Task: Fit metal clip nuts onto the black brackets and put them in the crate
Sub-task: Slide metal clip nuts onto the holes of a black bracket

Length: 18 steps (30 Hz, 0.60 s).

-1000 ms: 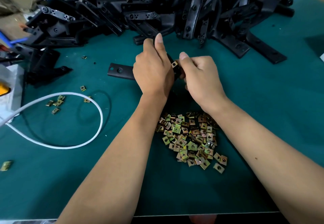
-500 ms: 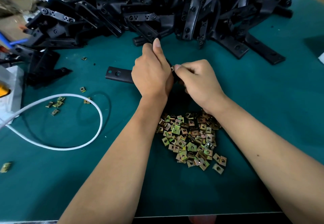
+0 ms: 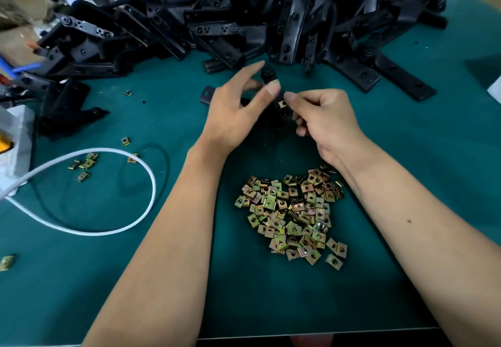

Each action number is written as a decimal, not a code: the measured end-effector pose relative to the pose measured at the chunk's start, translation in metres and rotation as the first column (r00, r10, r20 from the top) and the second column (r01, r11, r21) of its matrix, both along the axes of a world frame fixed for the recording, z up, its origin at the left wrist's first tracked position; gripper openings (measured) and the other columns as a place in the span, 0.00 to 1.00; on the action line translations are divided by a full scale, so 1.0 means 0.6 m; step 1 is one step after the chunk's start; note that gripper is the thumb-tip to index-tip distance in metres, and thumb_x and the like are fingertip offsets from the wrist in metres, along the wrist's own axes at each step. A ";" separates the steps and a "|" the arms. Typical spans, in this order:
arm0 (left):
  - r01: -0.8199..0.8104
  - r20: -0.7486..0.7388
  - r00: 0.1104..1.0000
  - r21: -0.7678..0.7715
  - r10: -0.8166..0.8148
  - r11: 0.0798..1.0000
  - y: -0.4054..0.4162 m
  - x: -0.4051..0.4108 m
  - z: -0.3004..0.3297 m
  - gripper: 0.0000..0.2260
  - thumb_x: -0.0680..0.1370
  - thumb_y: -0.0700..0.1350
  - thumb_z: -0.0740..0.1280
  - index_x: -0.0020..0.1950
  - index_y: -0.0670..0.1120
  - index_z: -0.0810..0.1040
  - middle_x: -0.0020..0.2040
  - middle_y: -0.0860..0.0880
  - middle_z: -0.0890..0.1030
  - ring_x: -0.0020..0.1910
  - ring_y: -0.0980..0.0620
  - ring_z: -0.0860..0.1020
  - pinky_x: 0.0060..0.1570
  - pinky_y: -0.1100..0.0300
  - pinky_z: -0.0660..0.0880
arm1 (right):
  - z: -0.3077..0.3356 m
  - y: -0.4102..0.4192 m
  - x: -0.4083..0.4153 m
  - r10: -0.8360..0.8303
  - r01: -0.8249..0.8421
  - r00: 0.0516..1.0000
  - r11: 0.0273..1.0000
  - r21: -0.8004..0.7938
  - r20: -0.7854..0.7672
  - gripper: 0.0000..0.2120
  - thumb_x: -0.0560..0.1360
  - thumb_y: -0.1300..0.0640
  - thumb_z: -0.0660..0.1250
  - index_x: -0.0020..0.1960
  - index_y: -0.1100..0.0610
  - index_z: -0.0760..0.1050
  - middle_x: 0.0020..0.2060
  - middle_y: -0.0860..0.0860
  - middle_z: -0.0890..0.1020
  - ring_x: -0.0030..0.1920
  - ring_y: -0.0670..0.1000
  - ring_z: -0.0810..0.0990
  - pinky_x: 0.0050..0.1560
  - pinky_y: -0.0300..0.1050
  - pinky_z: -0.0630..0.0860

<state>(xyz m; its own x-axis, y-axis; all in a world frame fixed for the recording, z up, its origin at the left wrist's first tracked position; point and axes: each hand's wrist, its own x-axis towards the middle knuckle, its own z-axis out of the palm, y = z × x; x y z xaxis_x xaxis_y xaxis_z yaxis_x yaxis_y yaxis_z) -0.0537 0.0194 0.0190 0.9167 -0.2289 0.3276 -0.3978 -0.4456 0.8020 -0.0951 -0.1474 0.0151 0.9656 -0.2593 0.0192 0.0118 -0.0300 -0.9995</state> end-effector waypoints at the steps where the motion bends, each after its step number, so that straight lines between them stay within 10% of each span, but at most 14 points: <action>1: 0.041 -0.012 0.999 0.052 -0.041 0.998 -0.002 -0.001 -0.002 0.39 0.72 0.68 0.68 0.78 0.51 0.69 0.58 0.57 0.82 0.62 0.65 0.76 0.65 0.69 0.69 | 0.000 -0.001 0.001 -0.017 0.017 1.000 1.000 0.006 0.001 0.14 0.79 0.58 0.73 0.34 0.54 0.85 0.26 0.47 0.77 0.27 0.44 0.73 0.26 0.37 0.70; 5: 0.067 0.037 0.997 0.169 -0.074 0.983 -0.015 0.000 -0.009 0.53 0.65 0.65 0.80 0.83 0.51 0.59 0.61 0.54 0.82 0.67 0.54 0.76 0.71 0.51 0.69 | -0.003 -0.006 0.005 -0.011 0.011 1.000 1.000 0.013 -0.002 0.10 0.78 0.57 0.73 0.39 0.57 0.85 0.29 0.52 0.78 0.29 0.50 0.75 0.28 0.41 0.72; 10: 0.063 0.120 0.990 0.134 -0.079 0.989 -0.020 0.005 -0.018 0.53 0.62 0.64 0.82 0.81 0.50 0.63 0.46 0.59 0.80 0.50 0.61 0.78 0.53 0.74 0.70 | 0.000 -0.017 0.004 0.079 -0.080 0.997 0.995 -0.055 -0.021 0.07 0.76 0.56 0.76 0.43 0.60 0.85 0.33 0.54 0.80 0.31 0.52 0.75 0.26 0.40 0.70; 18: -0.042 0.093 0.995 -0.008 0.043 0.999 -0.012 0.015 -0.028 0.49 0.63 0.58 0.84 0.77 0.48 0.65 0.53 0.59 0.80 0.54 0.67 0.77 0.54 0.80 0.65 | 0.007 -0.035 0.008 -0.093 0.105 0.994 0.964 0.243 -0.060 0.08 0.77 0.59 0.75 0.41 0.60 0.84 0.28 0.48 0.77 0.29 0.45 0.74 0.31 0.39 0.75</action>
<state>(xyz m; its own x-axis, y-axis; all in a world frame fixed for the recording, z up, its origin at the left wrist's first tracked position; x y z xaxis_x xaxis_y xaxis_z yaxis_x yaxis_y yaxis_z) -0.0448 0.0123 0.0020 0.8910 -0.1882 0.4132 -0.4517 -0.4588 0.7652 -0.0902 -0.1683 0.0192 0.9331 -0.3446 -0.1025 -0.0267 0.2177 -0.9756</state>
